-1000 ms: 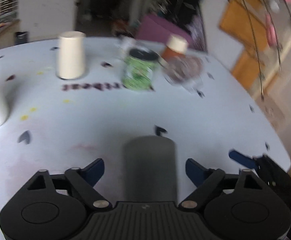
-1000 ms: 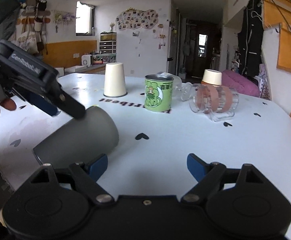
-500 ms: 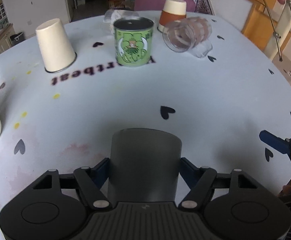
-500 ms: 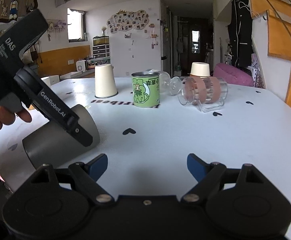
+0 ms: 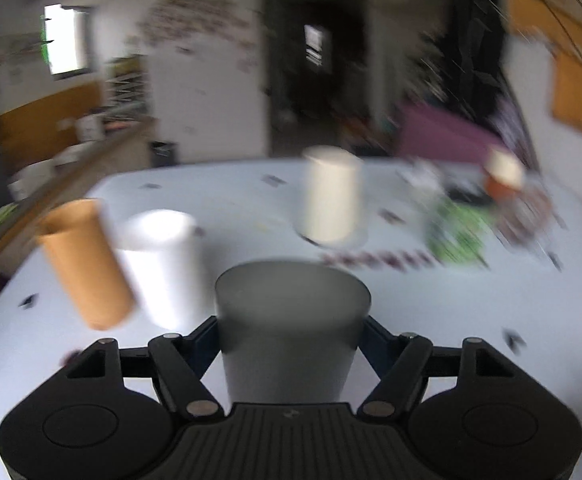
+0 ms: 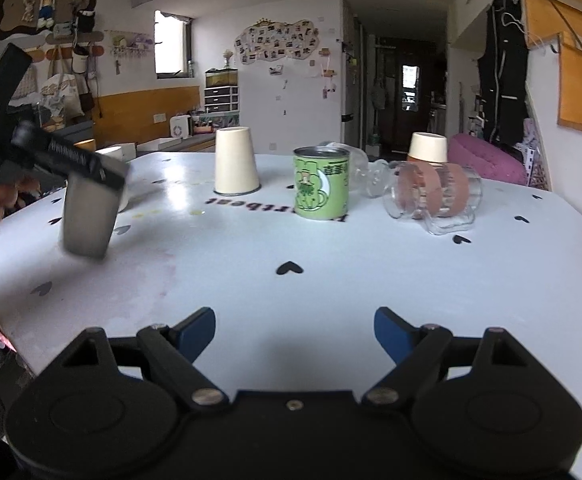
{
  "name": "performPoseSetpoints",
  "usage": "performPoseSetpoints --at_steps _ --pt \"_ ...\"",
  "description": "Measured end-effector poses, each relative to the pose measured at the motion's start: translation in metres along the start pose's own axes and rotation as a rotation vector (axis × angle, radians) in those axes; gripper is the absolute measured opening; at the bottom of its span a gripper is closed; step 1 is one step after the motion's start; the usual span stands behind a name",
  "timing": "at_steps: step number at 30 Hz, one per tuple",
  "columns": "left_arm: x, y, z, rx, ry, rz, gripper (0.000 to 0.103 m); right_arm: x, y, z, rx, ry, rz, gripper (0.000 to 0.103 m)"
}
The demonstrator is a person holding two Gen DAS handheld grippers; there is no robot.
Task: Flip cup upright
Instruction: 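Turn the grey cup upright with the left gripper and lower it beside the orange cup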
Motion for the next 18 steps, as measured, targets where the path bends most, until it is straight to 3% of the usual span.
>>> performPoseSetpoints --at_steps 4,10,14,18 --pt "-0.008 0.019 0.05 -0.093 0.07 -0.111 0.073 0.0 -0.002 0.005 0.0 0.013 0.006 0.087" --pt "-0.005 0.036 0.117 -0.234 0.133 -0.182 0.073 -0.001 -0.003 0.013 -0.007 0.032 0.009 0.087" --pt "-0.006 0.04 0.145 -0.258 0.195 -0.197 0.073 -0.001 -0.004 0.021 -0.016 0.047 0.01 0.087" --pt "-0.003 0.038 0.16 -0.268 0.23 -0.154 0.073 -0.002 -0.004 0.027 -0.022 0.061 0.01 0.087"
Point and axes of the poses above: each gripper's, at about its wrist camera, not at the fingertips, and y roughly against the way its jaws point, z to its left, x to its underside, the point moved 8 cm from there along -y, roughly the way its jaws point, and after that the axes turned 14 degrees about x, right-handed, at the moved point
